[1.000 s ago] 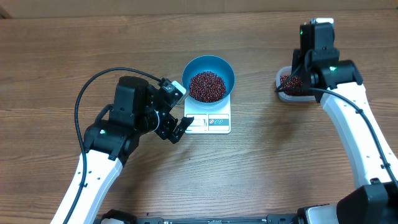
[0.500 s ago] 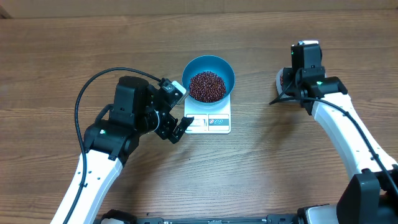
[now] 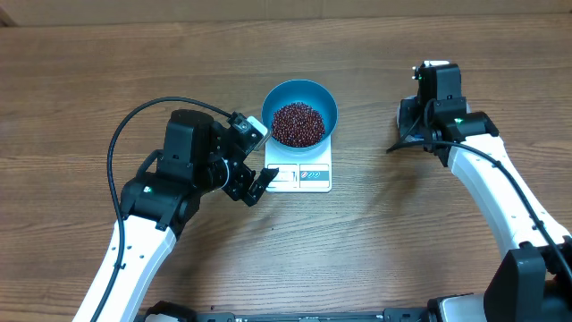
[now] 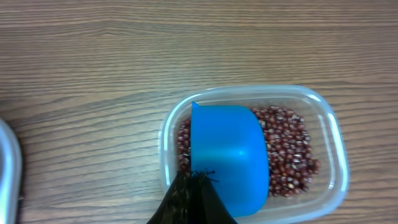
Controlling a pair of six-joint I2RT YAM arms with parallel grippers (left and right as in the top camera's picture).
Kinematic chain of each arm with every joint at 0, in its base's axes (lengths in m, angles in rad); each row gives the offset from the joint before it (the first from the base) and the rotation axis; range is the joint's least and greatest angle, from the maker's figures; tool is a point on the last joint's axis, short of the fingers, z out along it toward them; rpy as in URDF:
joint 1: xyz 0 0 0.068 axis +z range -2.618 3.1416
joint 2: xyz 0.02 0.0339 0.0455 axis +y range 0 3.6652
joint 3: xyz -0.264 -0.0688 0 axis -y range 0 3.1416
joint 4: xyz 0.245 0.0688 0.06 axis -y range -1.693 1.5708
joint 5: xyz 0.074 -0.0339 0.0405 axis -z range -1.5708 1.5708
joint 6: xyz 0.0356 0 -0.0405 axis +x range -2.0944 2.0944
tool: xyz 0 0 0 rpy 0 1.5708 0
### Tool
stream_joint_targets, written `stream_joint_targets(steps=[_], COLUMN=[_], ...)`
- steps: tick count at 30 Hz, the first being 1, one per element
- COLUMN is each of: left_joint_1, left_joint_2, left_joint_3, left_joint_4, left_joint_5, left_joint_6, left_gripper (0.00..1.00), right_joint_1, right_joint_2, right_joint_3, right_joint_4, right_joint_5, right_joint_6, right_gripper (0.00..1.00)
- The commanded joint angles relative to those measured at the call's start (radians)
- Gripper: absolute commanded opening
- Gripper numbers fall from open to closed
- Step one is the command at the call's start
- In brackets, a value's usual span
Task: Scoop item into bowl and weigh 150g on scale
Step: 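Lower the scoop into the beans with the right gripper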
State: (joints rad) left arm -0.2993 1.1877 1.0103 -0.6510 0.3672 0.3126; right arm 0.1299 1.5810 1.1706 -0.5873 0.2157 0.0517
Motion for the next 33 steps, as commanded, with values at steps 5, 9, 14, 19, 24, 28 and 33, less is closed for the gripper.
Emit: stream_joint_targets(steps=[5,9,14,19,24,28,33], left_joint_1=[0.005,0.005,0.005,0.005,0.005,0.005,0.005], left_joint_2=[0.002,0.002,0.002,0.002,0.002,0.002,0.002], left_joint_3=[0.026,0.026,0.026,0.026,0.026,0.026,0.026], left_joint_4=[0.000,0.000,0.000,0.000,0.000,0.000,0.000], left_joint_5=[0.015,0.015,0.015,0.015,0.015,0.015,0.015], left_joint_6=[-0.014,-0.014,-0.014,-0.014,-0.014,-0.014,-0.014], left_gripper=[1.00,1.00,1.00,1.00,1.00,1.00,0.99], right_joint_1=[-0.002,-0.002,-0.002,-0.004,-0.007,-0.008,-0.008], right_joint_2=[0.000,0.000,0.000,0.008,0.054,0.097,0.106], right_joint_3=[-0.008,-0.008,-0.008,-0.009,-0.009,-0.010,-0.009], right_joint_4=[0.011,0.031,0.065,0.056,0.050,0.049,0.050], right_joint_5=[-0.038,0.076,0.106,0.104,0.064,0.051,0.051], right_joint_6=[-0.004,-0.031,-0.166,-0.155,-0.149,-0.122,-0.101], right_gripper=[0.04,0.04,0.04,0.04,0.04,0.04,0.04])
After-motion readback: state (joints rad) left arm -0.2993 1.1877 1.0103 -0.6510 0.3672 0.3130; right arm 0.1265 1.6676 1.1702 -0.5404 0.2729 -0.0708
